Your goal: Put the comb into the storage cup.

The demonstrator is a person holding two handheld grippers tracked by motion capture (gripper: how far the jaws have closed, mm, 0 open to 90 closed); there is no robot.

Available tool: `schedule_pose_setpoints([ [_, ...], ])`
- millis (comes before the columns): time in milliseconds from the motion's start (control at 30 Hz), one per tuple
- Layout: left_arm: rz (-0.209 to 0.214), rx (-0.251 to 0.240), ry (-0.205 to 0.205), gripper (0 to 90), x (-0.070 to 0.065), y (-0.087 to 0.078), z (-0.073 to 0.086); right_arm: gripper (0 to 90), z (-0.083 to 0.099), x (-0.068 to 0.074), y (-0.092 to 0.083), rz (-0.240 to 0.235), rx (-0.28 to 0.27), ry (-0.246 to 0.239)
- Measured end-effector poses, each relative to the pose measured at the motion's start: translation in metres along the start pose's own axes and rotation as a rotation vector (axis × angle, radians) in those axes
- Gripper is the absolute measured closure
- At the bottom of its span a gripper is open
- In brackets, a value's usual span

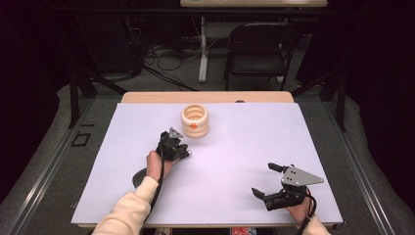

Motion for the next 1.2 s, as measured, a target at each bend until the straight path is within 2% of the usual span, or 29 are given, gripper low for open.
schedule_pose_setpoints([
  [367, 0.017, 0.006, 0.009, 90.0, -0.006, 0.000, 0.001, 0.0, 0.000, 0.000, 0.001, -0.001, -0.001, -0.002],
  [767, 0.050, 0.027, 0.035, 90.0, -0.018, -0.002, 0.004, 0.0, 0.000, 0.000, 0.000, -0.002, 0.001, -0.002],
  [1033, 0.056, 0.038, 0.055, 90.0, -0.021, -0.004, 0.007, 0.0, 0.000, 0.000, -0.001, -0.001, 0.001, -0.003],
  [1200, 0.072, 0.034, 0.054, 90.0, -0.026, -0.006, 0.008, 0.0, 0.000, 0.000, -0.001, -0.002, 0.001, -0.004],
])
Point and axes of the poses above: each handheld gripper's, and its own axes: y roughly forward along the jaws, z roughly out of its underside, x roughly to its left, the point moved 8 cm from there along y, roughly forward along the jaws, and after that the axes turned 4 degrees about -y, right-handed, at the moved point
